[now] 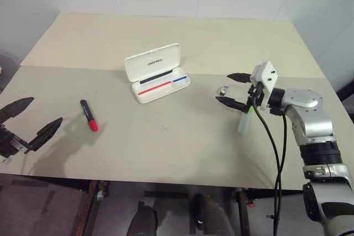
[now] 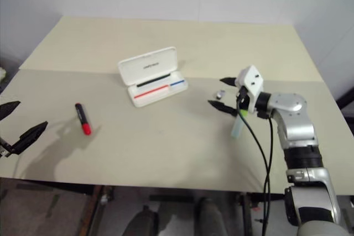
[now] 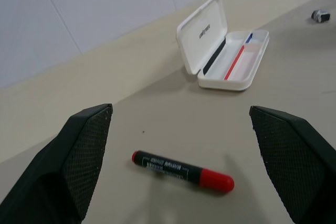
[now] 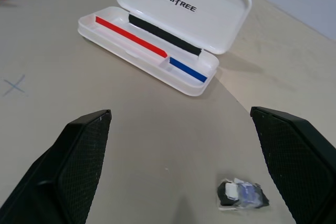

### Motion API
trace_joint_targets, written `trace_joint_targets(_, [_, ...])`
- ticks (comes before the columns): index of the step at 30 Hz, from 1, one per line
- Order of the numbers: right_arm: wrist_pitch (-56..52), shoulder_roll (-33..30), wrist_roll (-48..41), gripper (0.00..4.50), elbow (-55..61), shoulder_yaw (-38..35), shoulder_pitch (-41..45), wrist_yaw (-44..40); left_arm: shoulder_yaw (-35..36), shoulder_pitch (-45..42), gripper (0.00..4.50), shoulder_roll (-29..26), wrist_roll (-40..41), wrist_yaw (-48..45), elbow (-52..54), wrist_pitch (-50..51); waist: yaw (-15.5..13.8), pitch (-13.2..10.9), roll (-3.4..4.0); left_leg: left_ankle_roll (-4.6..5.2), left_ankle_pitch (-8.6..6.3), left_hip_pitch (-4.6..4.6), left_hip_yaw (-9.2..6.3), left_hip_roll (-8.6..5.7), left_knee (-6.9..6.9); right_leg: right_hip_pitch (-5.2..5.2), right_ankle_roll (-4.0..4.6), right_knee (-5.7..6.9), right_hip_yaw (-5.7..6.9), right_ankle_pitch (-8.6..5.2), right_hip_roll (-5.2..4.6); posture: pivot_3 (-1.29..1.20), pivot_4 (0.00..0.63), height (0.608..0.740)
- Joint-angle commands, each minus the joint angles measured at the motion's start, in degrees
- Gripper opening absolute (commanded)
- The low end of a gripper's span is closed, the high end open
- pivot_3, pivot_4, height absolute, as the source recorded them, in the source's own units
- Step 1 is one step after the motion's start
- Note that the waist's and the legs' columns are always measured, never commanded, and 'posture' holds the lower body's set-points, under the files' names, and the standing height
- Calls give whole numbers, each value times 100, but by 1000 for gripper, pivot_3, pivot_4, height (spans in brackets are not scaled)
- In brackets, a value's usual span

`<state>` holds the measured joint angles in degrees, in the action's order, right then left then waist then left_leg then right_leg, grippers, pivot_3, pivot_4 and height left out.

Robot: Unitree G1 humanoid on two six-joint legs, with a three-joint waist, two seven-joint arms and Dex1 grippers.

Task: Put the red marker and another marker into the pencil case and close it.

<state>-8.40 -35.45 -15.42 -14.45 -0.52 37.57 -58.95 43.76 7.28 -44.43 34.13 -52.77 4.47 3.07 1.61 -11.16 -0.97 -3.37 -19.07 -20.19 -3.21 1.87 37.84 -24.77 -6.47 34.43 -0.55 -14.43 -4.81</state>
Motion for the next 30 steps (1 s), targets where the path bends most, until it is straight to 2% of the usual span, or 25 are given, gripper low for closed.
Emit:
trace_joint_targets(1, [-95, 21, -168, 4500, 374, -225, -62, 175, -3, -96, 4466, -89, 50, -29, 55, -26, 0, 0, 0, 0, 0, 0, 1, 0, 0, 0, 0, 0, -1, 0, 0, 0, 150, 740])
trace_joint_targets(10, [-441, 40, -355, 4500, 1022, -220, -365, 388, -439, -440, 4466, -87, -30, -14, -15, 16, -2, 0, 0, 0, 0, 0, 1, 0, 0, 0, -1, 1, -3, 1, 0, 0, 150, 740])
trace_joint_targets(17, [-907, 76, -785, 4500, 2082, -62, -1128, 238, -906, -928, 4466, 4, -378, 88, -494, -235, -12, 0, 0, 0, 0, -1, 1, 0, 0, 0, -2, 0, -3, 1, 1, 0, 150, 740])
trace_joint_targets(21, [-1235, 51, -1036, 4500, 2712, -279, -1526, 499, -1611, -1753, 4466, 164, -632, 288, -766, -180, -76, 0, -1, 0, 0, -2, -2, -1, 11, 7, -9, 0, -3, 5, 1, 0, 150, 740])
trace_joint_targets(25, [-1143, -2, -706, 4500, 3281, -258, -2161, 902, -2238, -2606, 4466, 340, -944, 137, -1574, -412, -137, 1, -2, 0, 0, 2, -1, -1, 16, 9, -9, 3, -4, 10, 5, 0, 150, 740])
trace_joint_targets(30, [-1209, 114, -930, 4500, 3705, -377, -2607, 1086, -2883, -3679, 4466, 616, -1259, -145, -2670, -650, -145, 1, -3, 0, 0, -2, 4, -2, 16, 9, -16, 3, -8, 14, 6, 0, 150, 740])
